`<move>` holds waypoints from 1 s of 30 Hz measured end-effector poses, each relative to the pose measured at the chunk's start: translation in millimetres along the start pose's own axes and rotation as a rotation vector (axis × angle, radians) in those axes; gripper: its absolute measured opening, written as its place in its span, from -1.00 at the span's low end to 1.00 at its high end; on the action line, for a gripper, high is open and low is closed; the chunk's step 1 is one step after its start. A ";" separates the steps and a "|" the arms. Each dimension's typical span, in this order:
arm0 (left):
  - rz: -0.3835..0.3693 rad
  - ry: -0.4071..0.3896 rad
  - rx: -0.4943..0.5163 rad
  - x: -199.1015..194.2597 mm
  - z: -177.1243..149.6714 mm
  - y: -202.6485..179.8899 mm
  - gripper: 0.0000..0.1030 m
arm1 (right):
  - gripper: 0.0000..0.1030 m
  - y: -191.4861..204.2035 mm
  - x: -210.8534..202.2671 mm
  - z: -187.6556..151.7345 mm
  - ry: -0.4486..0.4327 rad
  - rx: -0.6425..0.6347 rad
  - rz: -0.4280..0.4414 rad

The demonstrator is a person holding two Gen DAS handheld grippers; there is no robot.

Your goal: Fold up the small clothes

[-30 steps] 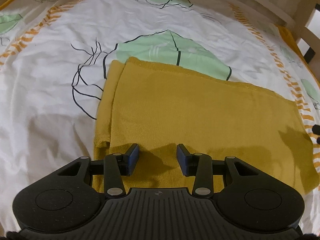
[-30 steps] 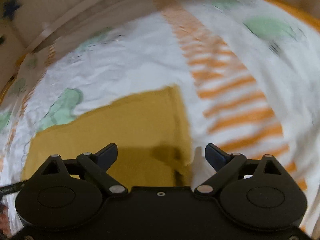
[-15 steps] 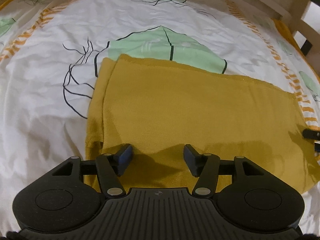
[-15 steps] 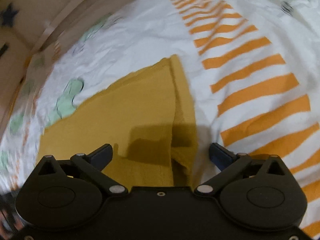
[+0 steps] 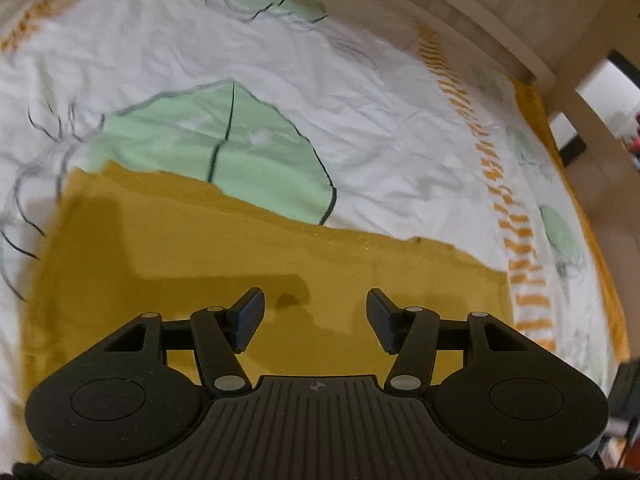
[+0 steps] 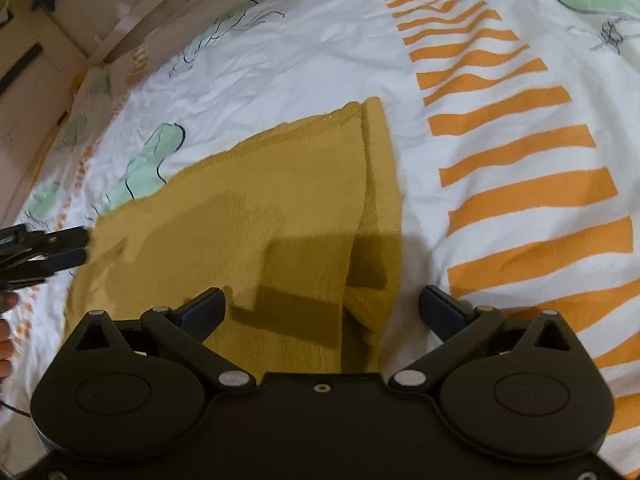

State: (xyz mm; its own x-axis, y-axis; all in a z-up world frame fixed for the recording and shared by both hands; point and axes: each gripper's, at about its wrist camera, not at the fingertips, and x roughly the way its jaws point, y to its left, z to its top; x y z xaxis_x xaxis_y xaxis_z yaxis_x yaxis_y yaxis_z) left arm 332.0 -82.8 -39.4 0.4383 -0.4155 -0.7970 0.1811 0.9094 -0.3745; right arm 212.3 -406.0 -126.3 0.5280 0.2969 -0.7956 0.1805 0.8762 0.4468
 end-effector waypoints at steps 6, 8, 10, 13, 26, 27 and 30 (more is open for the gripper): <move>0.038 0.028 0.004 25.6 -2.2 -14.8 0.05 | 1.00 -8.4 0.2 4.3 0.005 0.045 0.048; 0.075 0.052 0.016 36.2 -4.3 -18.0 0.05 | 1.00 -10.9 -0.6 5.2 0.005 0.067 0.059; 0.117 0.077 0.052 46.5 -6.6 -21.4 0.05 | 1.00 -12.9 -0.5 5.9 0.004 0.087 0.069; 0.184 0.067 0.159 53.5 -11.4 -35.5 0.07 | 1.00 -15.6 -0.4 7.2 0.002 0.105 0.082; 0.183 0.082 0.181 16.3 -62.1 -45.4 0.07 | 1.00 -46.7 -0.5 12.8 -0.019 0.265 0.260; 0.181 0.083 0.183 14.1 -66.9 -44.2 0.07 | 1.00 -49.3 0.0 13.5 -0.020 0.279 0.281; 0.174 0.066 0.182 13.6 -74.9 -41.8 0.10 | 1.00 -53.6 2.5 14.7 -0.027 0.306 0.335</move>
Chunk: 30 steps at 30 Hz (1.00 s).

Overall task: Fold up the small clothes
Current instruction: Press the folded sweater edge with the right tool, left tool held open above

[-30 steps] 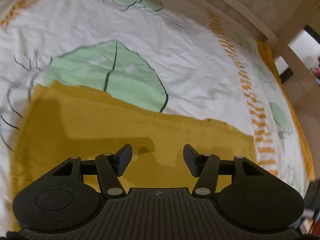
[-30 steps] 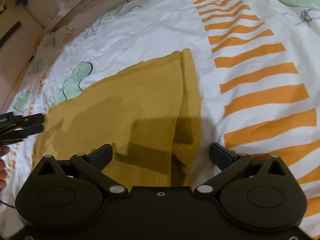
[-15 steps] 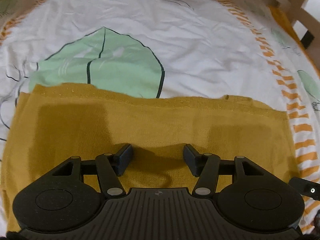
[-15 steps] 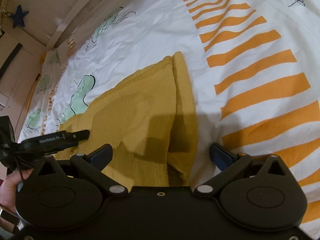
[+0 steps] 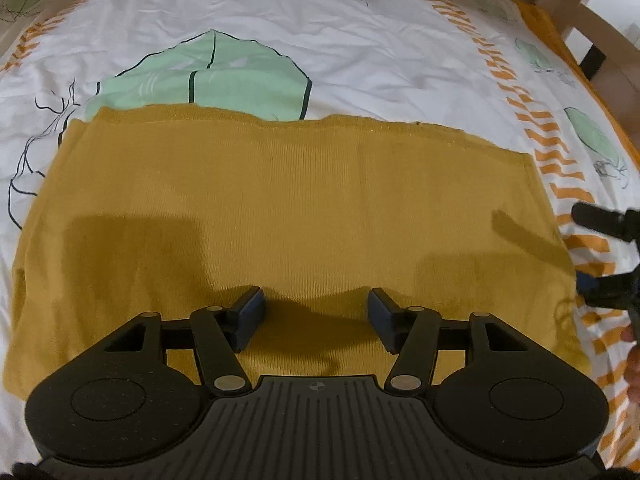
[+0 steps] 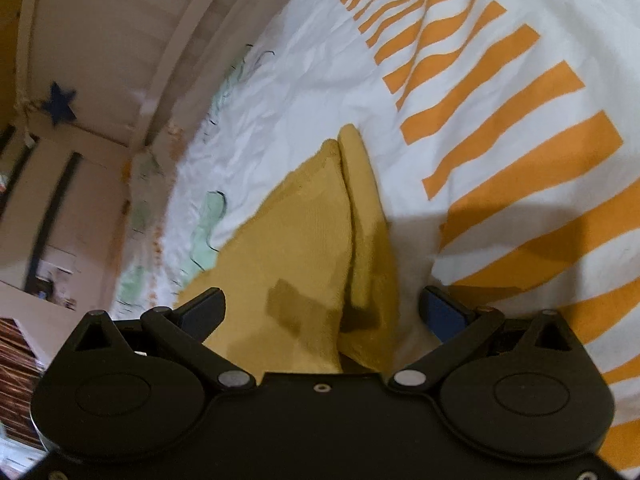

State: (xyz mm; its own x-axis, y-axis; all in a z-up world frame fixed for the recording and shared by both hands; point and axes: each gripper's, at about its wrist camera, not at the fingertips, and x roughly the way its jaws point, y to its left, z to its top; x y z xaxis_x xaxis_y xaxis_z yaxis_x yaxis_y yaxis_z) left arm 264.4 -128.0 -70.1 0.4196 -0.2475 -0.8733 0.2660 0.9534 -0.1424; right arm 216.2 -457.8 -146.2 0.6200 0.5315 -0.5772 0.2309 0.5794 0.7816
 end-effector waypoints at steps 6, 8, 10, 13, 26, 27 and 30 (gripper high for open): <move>-0.005 -0.001 0.001 5.1 1.3 -1.5 0.23 | 0.99 2.2 2.3 7.4 0.042 0.022 0.057; -0.024 -0.001 -0.007 5.8 1.8 2.5 0.24 | 0.99 1.7 -6.1 10.3 0.007 0.067 0.088; -0.046 -0.007 -0.019 5.3 0.1 6.9 0.25 | 0.99 2.3 -16.5 12.3 -0.063 0.082 0.099; -0.076 -0.031 -0.028 3.9 -4.4 11.6 0.26 | 0.99 1.5 -19.9 13.7 -0.093 0.089 0.139; -0.072 -0.034 -0.011 3.3 -4.7 9.4 0.27 | 0.99 8.2 11.7 1.8 0.156 -0.001 0.148; -0.073 -0.033 -0.011 3.2 -4.6 9.7 0.27 | 0.99 10.9 14.3 0.8 0.196 -0.019 0.142; -0.076 -0.030 -0.014 3.6 -3.7 10.5 0.27 | 0.99 9.4 10.6 2.2 0.255 0.025 0.134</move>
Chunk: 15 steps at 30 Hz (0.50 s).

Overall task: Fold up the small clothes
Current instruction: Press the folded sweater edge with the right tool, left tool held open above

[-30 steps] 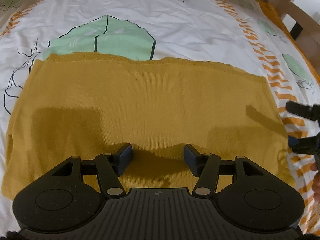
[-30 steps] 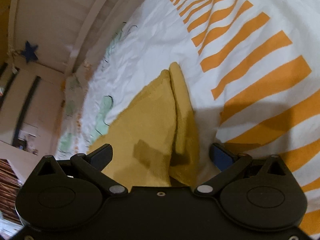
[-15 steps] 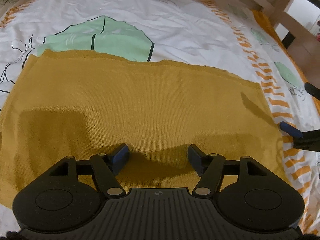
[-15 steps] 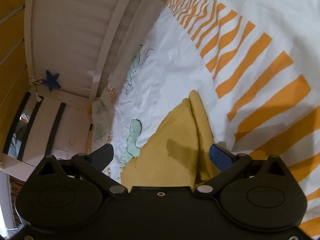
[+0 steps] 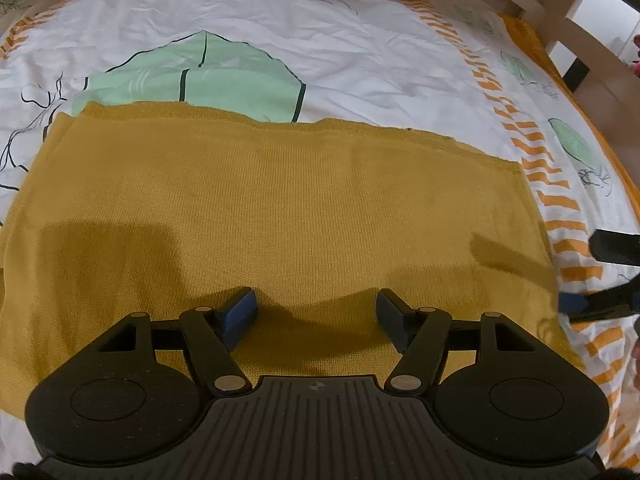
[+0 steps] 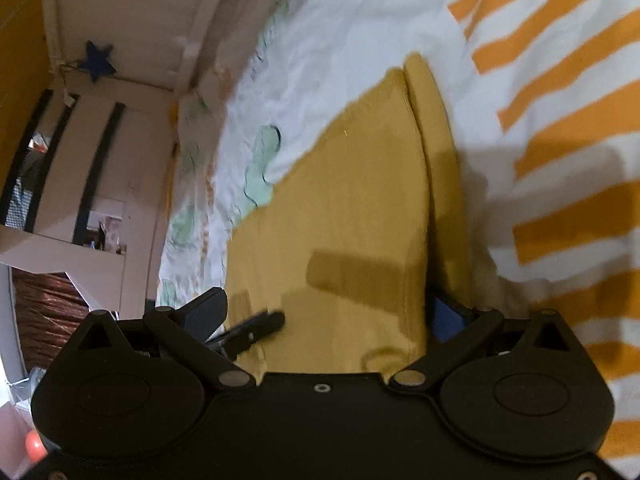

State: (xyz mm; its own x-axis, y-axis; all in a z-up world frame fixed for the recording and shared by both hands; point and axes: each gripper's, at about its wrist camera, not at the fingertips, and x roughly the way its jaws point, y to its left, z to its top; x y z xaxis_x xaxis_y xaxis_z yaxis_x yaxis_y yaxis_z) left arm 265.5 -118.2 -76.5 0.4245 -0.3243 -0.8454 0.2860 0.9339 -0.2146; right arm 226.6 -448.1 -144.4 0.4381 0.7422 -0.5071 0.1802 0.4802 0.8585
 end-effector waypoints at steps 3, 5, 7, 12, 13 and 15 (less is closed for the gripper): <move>0.001 0.002 0.001 0.5 0.4 -0.2 0.27 | 0.99 9.5 -15.4 -0.5 -0.004 -0.029 -0.008; 0.000 0.001 0.001 0.5 0.5 -0.1 0.27 | 0.99 22.2 -28.9 0.6 -0.045 -0.086 -0.026; 0.000 0.000 0.002 0.6 0.4 -0.3 0.30 | 0.99 29.3 -36.5 0.2 -0.088 -0.126 -0.069; 0.005 -0.001 0.009 1.5 0.0 -2.2 0.36 | 0.99 28.2 -16.4 -3.6 -0.068 -0.191 -0.232; 0.005 -0.001 0.009 1.4 -0.2 -2.2 0.36 | 0.99 23.9 -9.8 -4.2 -0.052 -0.184 -0.242; 0.003 -0.001 0.010 1.7 0.0 -1.6 0.36 | 1.00 17.9 -0.9 -5.2 -0.035 -0.180 -0.253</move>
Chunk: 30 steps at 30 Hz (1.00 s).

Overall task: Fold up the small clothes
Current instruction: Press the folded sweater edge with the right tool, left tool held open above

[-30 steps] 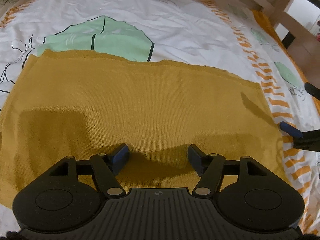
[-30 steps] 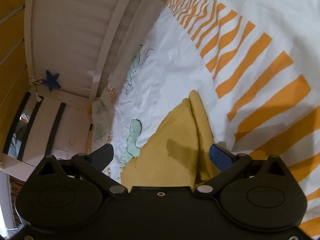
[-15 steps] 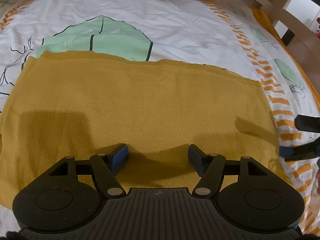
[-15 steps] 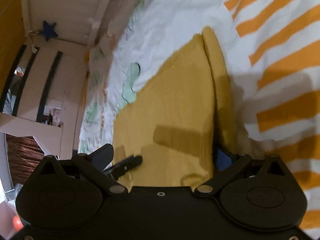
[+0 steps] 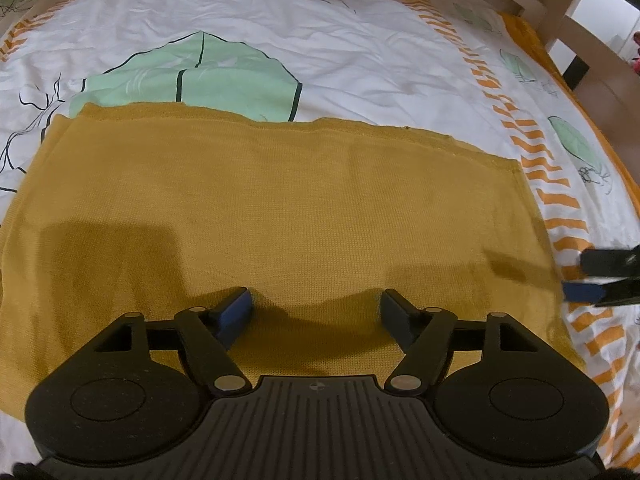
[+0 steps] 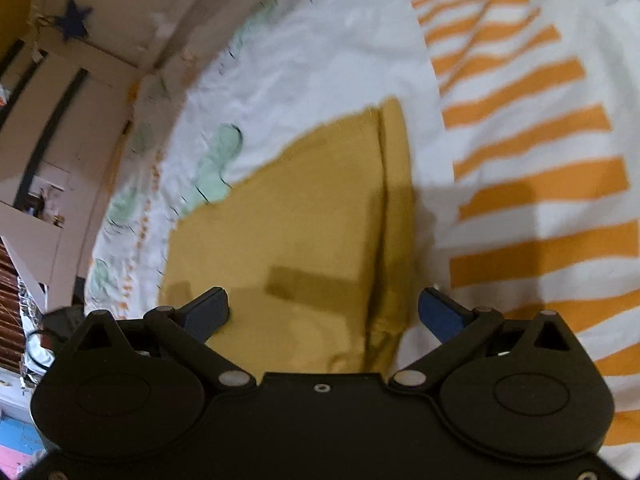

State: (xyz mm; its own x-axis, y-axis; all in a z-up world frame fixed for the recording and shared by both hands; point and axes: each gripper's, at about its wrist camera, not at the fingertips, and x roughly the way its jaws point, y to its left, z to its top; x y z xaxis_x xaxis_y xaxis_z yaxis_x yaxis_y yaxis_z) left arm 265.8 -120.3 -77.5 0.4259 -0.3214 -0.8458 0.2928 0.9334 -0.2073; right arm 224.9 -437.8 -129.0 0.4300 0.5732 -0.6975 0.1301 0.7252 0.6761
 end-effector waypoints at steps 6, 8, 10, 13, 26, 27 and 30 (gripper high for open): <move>0.014 0.003 0.016 1.4 -0.3 -4.4 0.44 | 1.00 -8.4 7.5 -1.5 -0.060 0.038 0.073; 0.024 0.004 0.026 2.6 -0.8 -8.2 0.49 | 1.00 -14.9 6.5 -2.5 -0.091 0.076 0.105; 0.030 0.005 0.035 3.9 -1.0 -11.6 0.54 | 1.00 -17.2 7.2 -3.0 -0.112 0.091 0.129; 0.029 0.022 0.058 -0.6 2.7 -13.0 0.51 | 1.00 -14.9 8.4 -3.6 -0.119 0.079 0.134; 0.098 -0.048 -0.009 -64.0 8.6 84.4 0.31 | 1.00 2.8 14.0 -7.5 -0.145 0.002 0.056; 0.099 -0.046 -0.030 -64.7 8.9 94.6 0.31 | 0.99 6.7 16.3 -8.1 -0.145 -0.015 0.039; 0.102 -0.040 -0.095 -62.5 9.4 122.4 0.31 | 0.75 18.9 20.1 -11.0 -0.147 -0.080 -0.039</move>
State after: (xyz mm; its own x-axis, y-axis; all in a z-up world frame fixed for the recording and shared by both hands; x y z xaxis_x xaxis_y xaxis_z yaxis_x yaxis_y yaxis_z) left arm 283.1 12.5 -45.5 0.4832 -0.2283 -0.8452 0.1649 0.9719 -0.1682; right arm 226.2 -408.3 -132.8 0.5528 0.4861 -0.6769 0.0806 0.7772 0.6241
